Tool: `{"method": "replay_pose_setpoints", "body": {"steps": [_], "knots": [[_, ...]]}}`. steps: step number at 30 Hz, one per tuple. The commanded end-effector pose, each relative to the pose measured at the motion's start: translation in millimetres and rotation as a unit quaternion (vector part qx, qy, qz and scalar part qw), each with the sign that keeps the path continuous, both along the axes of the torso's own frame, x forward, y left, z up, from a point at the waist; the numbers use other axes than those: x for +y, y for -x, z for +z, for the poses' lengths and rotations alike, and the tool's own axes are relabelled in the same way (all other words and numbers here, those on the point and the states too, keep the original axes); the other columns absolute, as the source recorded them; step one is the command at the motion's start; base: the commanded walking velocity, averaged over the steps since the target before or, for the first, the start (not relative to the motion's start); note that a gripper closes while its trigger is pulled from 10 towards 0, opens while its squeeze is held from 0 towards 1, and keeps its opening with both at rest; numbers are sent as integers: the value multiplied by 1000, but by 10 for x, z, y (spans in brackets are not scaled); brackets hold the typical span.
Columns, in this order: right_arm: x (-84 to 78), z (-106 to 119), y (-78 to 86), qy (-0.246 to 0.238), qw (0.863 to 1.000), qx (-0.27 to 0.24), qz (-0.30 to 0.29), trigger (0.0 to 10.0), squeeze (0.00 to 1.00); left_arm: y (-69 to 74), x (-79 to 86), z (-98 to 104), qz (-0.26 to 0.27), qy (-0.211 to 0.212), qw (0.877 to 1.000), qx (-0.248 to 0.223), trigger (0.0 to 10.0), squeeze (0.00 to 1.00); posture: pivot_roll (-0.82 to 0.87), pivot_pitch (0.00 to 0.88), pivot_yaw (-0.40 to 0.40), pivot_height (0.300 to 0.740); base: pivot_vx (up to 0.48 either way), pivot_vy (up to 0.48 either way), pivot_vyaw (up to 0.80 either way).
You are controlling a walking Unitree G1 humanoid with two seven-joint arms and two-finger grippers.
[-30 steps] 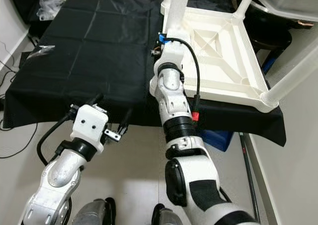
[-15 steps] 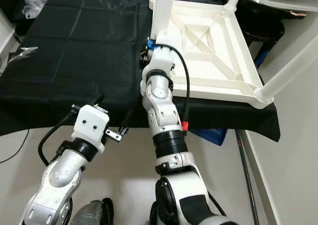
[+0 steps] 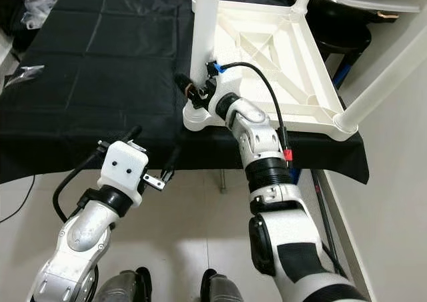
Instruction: Building children table
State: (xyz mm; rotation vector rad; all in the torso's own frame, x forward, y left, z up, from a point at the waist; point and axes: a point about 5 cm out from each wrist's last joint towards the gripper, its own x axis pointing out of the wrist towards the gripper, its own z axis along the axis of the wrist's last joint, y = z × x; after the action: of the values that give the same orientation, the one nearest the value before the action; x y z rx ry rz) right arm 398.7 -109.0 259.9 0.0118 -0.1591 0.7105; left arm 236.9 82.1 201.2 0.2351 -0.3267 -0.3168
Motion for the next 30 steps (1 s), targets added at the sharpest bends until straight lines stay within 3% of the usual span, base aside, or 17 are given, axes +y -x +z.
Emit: {"method": "replay_pose_setpoints", "body": {"steps": [1,6,13,22,23,24,25,29,30], "knots": [[5,7,8,-1,999,-4,32,10000,0,15,-17,-30,-1,-3,1000,5,10000,0,200,203,-87,740,0,0,0],[209,96,31,-19,986,16,163,10000,0,36,6,-18,2,-5,1000,6,10000,0,213,222,-86,740,0,0,0],[375,159,39,-23,977,14,211,10000,0,54,-5,-2,2,-3,1000,5,10000,0,220,234,-91,740,0,0,0],[479,242,19,-40,976,-7,212,10000,0,70,15,32,4,-7,1000,1,10000,0,244,244,-95,740,0,0,0],[489,245,11,-43,978,-7,206,7882,0,71,15,35,5,-8,1000,0,10000,0,246,248,-95,740,0,0,0],[502,248,3,-45,979,-6,198,7882,0,73,16,39,5,-10,1000,0,10000,0,246,248,-95,740,0,0,0],[505,249,1,-46,979,-6,197,0,0,73,15,39,5,-10,1000,0,10000,0,246,248,-95,740,0,0,0],[511,231,-12,-44,983,-11,176,0,0,70,18,31,6,-9,1000,1,10000,0,237,246,-97,740,0,0,0],[446,199,-55,-36,992,-10,123,0,0,63,15,25,6,-8,1000,2,10000,0,227,243,-97,740,0,0,0]]}}
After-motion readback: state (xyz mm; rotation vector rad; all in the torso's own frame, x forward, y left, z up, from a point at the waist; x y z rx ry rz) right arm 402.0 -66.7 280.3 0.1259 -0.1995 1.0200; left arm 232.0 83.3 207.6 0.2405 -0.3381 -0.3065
